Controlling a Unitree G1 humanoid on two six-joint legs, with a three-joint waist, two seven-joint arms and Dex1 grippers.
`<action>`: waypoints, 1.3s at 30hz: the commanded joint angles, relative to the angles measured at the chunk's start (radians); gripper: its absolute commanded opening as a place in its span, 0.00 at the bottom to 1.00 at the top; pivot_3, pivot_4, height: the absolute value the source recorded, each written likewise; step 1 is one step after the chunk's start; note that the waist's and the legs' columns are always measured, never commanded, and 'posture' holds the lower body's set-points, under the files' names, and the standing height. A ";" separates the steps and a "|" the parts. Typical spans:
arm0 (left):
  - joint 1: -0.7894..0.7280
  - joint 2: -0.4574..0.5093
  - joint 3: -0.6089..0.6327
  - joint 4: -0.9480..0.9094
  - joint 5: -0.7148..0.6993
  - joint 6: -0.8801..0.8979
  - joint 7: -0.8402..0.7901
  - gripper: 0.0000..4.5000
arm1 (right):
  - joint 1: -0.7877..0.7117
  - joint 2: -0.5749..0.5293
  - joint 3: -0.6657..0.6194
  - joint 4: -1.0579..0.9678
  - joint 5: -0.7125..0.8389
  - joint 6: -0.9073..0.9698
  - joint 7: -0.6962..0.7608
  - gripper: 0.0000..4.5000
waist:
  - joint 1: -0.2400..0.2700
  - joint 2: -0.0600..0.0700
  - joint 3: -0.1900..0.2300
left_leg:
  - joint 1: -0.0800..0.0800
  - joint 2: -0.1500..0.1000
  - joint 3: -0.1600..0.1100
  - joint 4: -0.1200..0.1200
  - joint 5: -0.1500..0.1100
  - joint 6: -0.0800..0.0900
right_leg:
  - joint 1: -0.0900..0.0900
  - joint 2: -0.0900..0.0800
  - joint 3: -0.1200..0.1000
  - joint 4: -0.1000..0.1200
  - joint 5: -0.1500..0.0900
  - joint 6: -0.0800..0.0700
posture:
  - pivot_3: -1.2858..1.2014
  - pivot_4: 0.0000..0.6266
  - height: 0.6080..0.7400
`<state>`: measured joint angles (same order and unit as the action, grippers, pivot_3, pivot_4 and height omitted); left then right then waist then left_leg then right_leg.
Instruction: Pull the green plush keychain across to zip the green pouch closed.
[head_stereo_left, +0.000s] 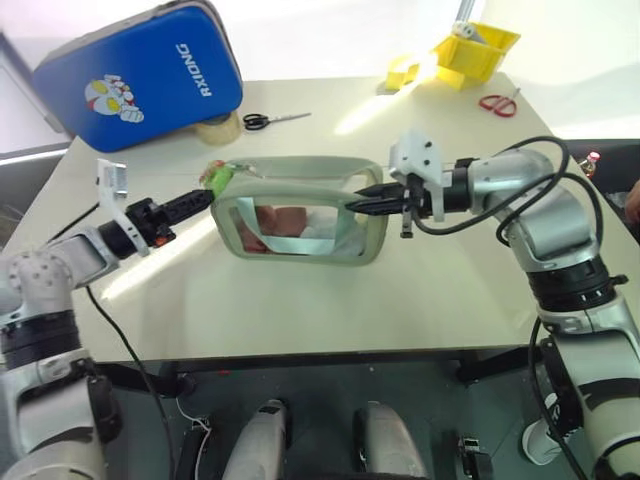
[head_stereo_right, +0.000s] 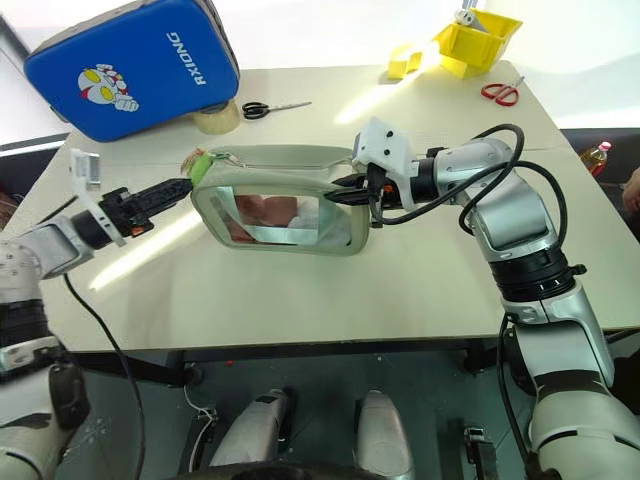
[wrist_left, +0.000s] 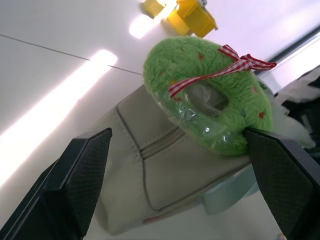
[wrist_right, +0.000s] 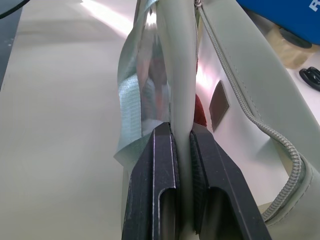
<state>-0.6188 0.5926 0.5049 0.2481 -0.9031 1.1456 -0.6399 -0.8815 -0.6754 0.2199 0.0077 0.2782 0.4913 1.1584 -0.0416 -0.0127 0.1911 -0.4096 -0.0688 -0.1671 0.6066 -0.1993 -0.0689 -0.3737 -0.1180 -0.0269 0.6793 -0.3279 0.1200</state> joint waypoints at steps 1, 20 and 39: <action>-0.047 -0.003 0.060 -0.001 -0.073 0.043 0.039 1.00 | -0.015 0.005 -0.032 -0.024 0.007 -0.028 0.002 0.01 | -0.004 -0.001 0.000 | 0.000 0.000 0.000 0.001 0.000 0.000 | 0.000 0.000 0.000 0.001 0.000 0.000 | 0.52 0.24 1.00; -0.083 -0.041 0.096 -0.014 -0.150 0.020 0.163 0.58 | -0.024 0.019 -0.030 0.006 -0.007 -0.048 -0.004 0.00 | -0.002 -0.001 0.000 | 0.000 0.000 0.001 0.002 0.000 0.000 | 0.000 0.000 0.001 0.001 0.000 0.000 | 0.52 0.24 1.00; -0.085 -0.005 0.070 -0.032 -0.165 -0.028 0.118 0.20 | -0.019 0.022 -0.035 0.008 -0.014 -0.053 -0.004 0.00 | -0.003 -0.001 0.000 | 0.000 0.000 0.001 0.002 0.000 0.000 | -0.001 0.000 0.001 0.001 0.000 0.000 | 0.52 0.24 1.00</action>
<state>-0.7108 0.5649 0.5650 0.2642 -1.0385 1.1216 -0.4921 -0.8813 -0.6553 0.2200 0.0264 0.2572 0.4530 1.1571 -0.0449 -0.0135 0.1915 -0.4100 -0.0692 -0.1663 0.6086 -0.1994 -0.0690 -0.3742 -0.1182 -0.0254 0.6806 -0.3279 0.1201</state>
